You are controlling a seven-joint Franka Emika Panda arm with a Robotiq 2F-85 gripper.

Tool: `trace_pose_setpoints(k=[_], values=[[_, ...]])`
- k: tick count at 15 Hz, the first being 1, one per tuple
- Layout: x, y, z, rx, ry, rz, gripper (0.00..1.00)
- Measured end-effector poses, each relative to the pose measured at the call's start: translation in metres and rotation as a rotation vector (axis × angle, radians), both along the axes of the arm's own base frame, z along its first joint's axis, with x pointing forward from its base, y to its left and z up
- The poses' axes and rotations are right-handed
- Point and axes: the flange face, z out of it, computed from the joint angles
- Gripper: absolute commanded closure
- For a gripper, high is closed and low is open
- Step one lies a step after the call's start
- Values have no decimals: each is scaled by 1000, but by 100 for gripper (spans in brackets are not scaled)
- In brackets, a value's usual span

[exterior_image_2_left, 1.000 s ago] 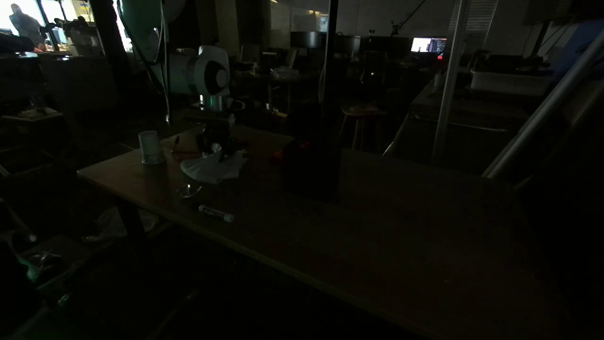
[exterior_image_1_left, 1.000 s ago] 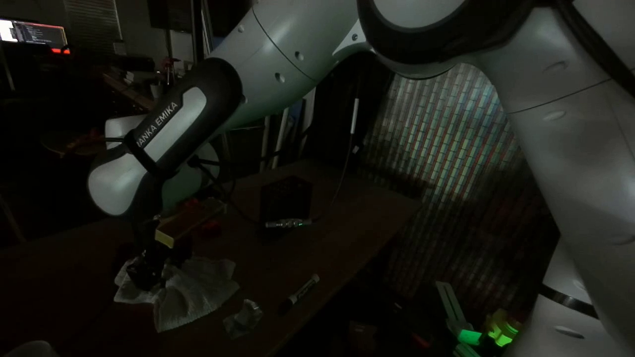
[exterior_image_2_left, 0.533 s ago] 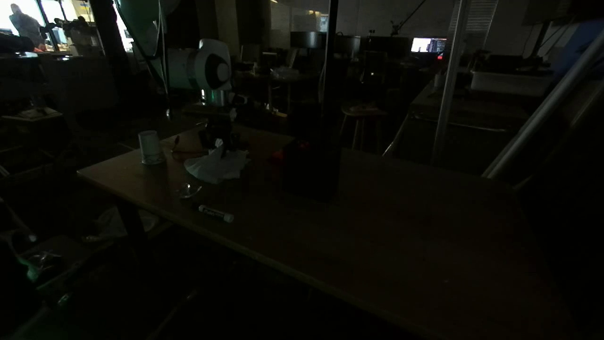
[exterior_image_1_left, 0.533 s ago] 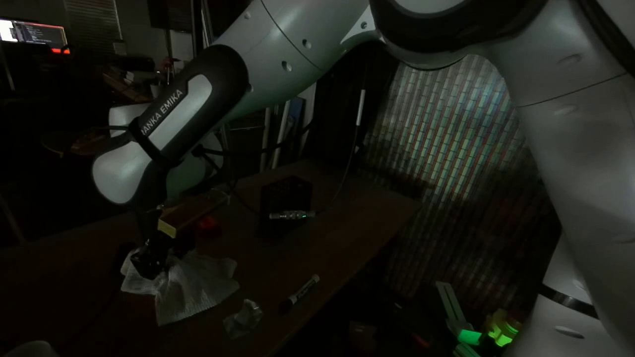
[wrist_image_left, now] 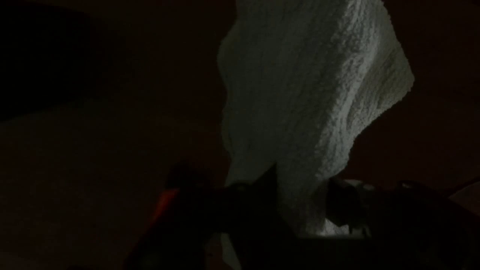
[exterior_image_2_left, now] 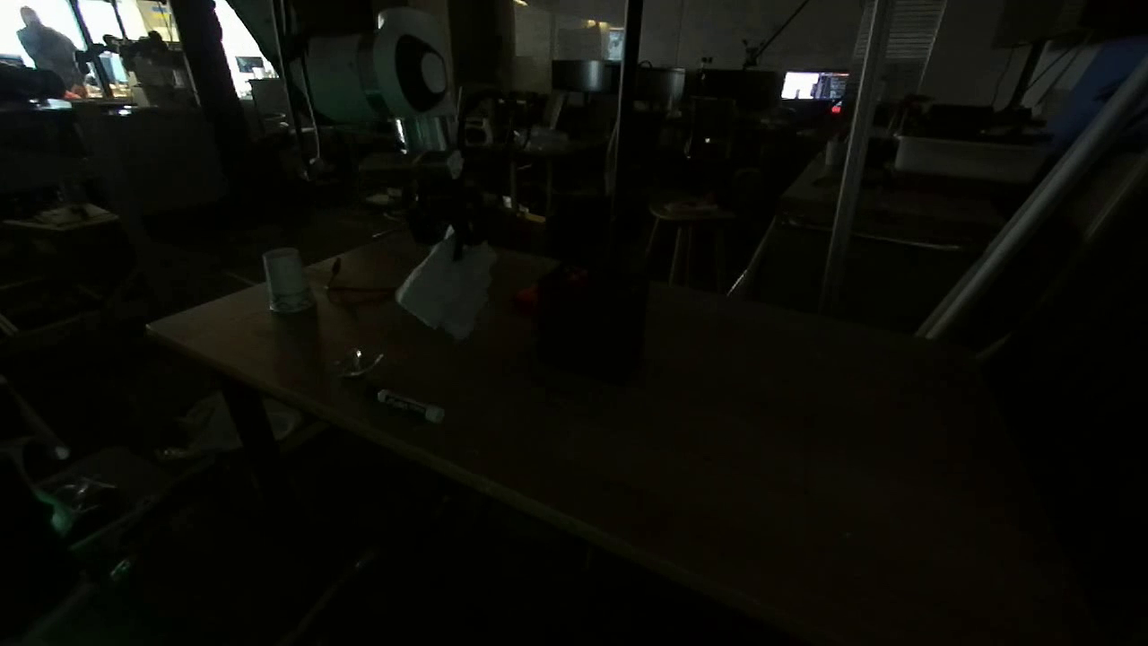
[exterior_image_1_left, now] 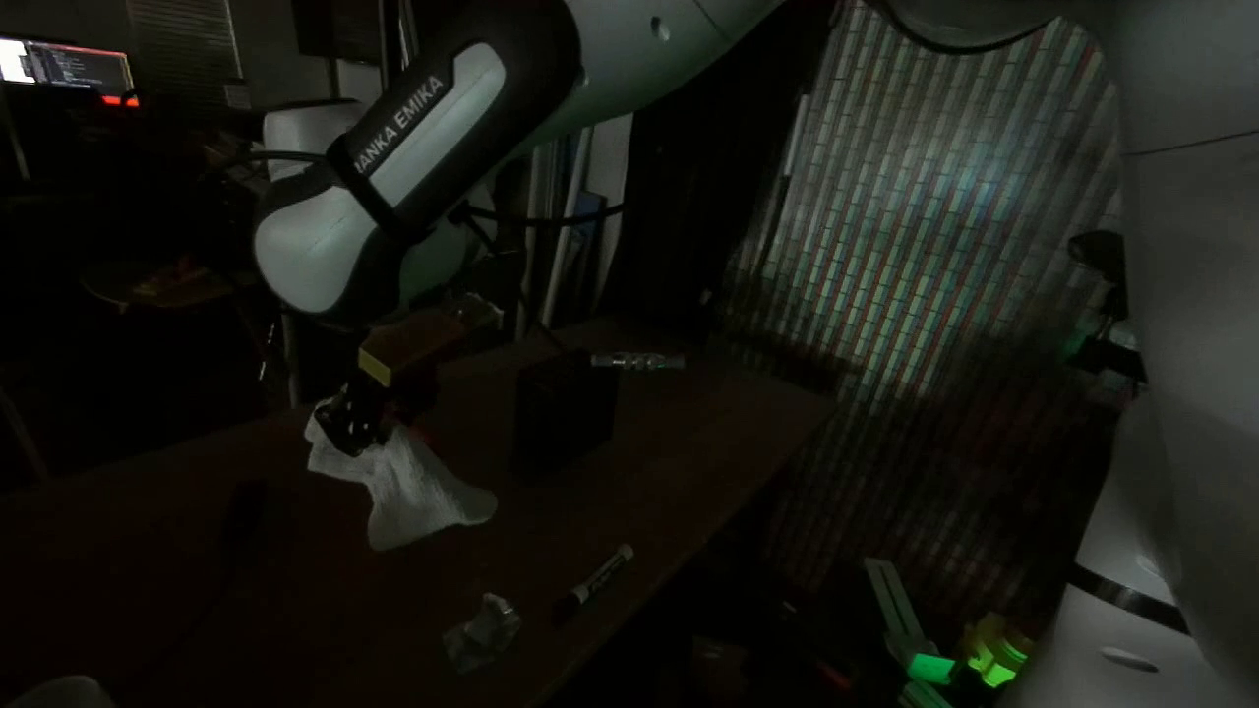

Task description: Put the white towel in the basket.

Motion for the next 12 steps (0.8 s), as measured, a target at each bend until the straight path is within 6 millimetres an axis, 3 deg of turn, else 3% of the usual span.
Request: trace_pose_setpoints(k=[7,12], values=[[-17,-77,52,-111,-73,-113,96],[-22,-162,83,-208,-140,-223,96]])
